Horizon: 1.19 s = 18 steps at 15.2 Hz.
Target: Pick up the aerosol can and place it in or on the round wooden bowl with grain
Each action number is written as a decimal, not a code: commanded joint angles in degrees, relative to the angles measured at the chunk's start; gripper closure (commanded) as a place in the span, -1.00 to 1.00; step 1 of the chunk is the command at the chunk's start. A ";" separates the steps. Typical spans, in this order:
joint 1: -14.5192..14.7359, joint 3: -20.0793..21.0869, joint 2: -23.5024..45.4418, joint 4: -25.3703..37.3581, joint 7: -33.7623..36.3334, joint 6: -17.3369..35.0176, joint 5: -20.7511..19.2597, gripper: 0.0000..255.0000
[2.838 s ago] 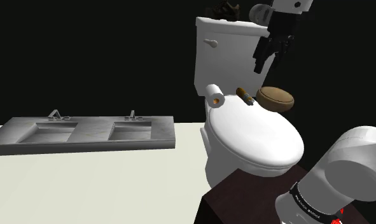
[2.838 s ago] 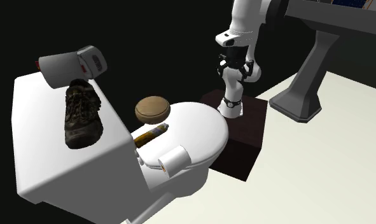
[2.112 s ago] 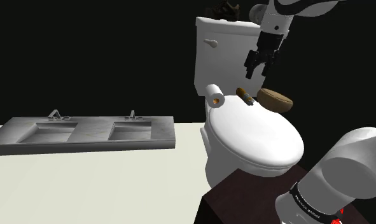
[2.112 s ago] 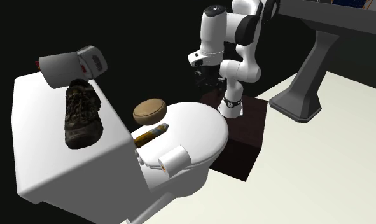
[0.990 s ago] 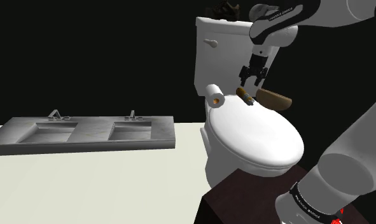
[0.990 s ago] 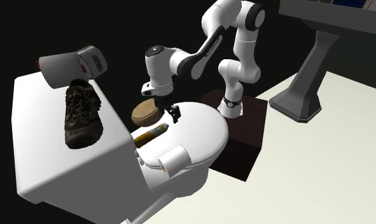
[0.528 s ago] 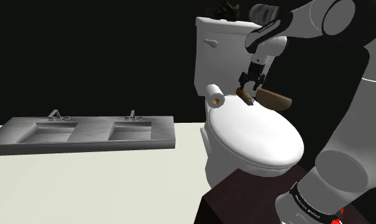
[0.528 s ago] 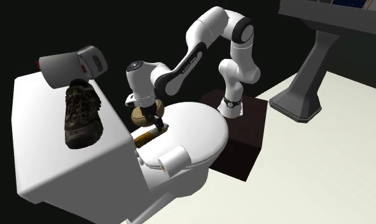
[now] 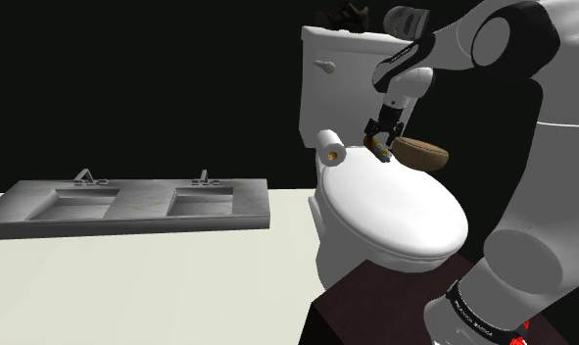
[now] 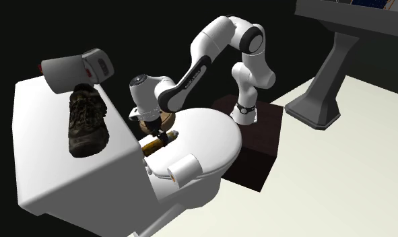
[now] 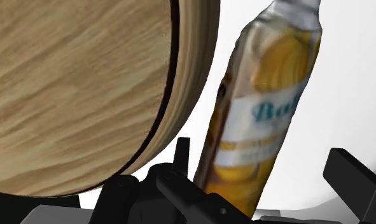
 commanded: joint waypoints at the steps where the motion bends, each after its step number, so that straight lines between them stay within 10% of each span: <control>1: -0.35 -0.01 1.01 -0.99 -0.39 1.18 0.39 -1.00; 9: -0.65 0.37 1.17 -1.17 -0.37 1.57 0.36 -1.00; 10: -0.92 0.27 1.28 -0.74 -0.66 1.23 0.37 1.00; 18: -0.68 0.31 0.87 -1.68 -0.53 1.83 0.32 1.00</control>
